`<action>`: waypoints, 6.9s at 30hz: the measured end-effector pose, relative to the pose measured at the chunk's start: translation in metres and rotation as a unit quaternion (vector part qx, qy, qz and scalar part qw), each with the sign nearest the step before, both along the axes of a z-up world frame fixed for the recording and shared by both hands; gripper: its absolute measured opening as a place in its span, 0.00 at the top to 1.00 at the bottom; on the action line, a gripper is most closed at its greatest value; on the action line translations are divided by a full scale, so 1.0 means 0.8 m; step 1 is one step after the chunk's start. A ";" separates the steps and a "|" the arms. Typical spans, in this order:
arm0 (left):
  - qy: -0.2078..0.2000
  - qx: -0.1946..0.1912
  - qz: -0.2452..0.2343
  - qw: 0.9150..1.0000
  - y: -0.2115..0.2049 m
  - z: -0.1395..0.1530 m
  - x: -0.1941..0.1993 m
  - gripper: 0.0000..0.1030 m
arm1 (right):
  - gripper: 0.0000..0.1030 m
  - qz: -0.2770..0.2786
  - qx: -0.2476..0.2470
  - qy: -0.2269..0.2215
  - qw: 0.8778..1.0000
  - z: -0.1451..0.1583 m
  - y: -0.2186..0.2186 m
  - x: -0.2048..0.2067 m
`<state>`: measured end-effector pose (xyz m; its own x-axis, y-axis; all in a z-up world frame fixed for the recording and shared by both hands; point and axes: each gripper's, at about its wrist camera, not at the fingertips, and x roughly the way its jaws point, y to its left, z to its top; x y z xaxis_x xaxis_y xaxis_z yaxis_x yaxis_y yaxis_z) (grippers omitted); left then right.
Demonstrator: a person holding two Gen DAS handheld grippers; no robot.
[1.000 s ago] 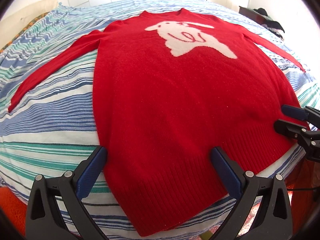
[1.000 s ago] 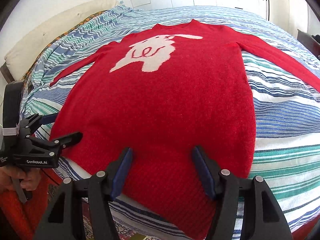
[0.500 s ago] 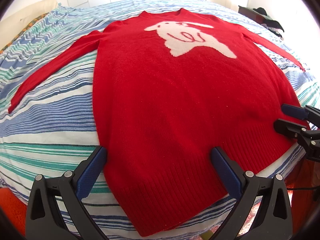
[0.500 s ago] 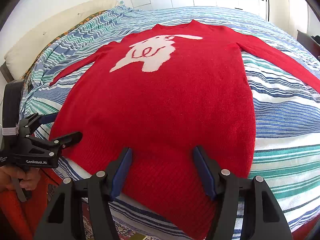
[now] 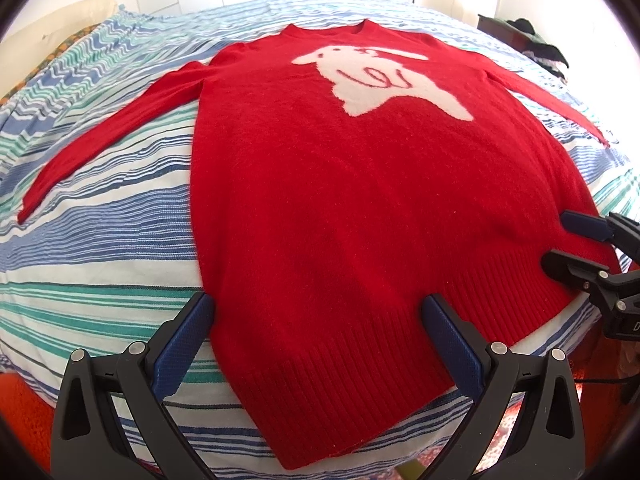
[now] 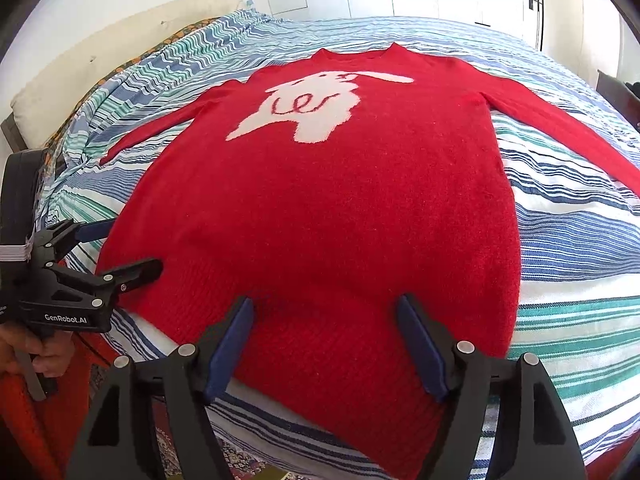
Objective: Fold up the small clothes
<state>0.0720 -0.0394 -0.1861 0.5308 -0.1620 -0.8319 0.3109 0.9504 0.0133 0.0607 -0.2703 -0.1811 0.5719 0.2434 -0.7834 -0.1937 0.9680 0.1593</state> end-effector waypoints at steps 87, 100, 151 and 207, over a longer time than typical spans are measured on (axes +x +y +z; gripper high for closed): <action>-0.003 -0.035 0.247 0.968 0.193 0.026 0.045 0.01 | 0.94 -0.155 0.076 0.123 0.977 0.055 -0.159 0.261; 0.007 -0.009 0.208 0.978 0.168 0.017 0.051 0.01 | 0.95 -0.002 0.027 0.145 0.989 0.015 -0.097 0.043; 0.043 -0.361 0.474 0.802 0.483 -0.010 0.170 0.30 | 0.37 -0.259 0.040 0.037 0.964 0.012 -0.190 -0.013; -0.062 -0.027 0.179 0.982 0.102 0.071 0.080 0.02 | 0.25 -0.257 0.037 -0.010 0.966 0.041 -0.181 -0.032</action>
<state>0.1360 0.0420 -0.1293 0.6589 0.0116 -0.7521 -0.0434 0.9988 -0.0226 0.0348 -0.4150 -0.1483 0.6471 -0.0209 -0.7622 0.3049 0.9233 0.2335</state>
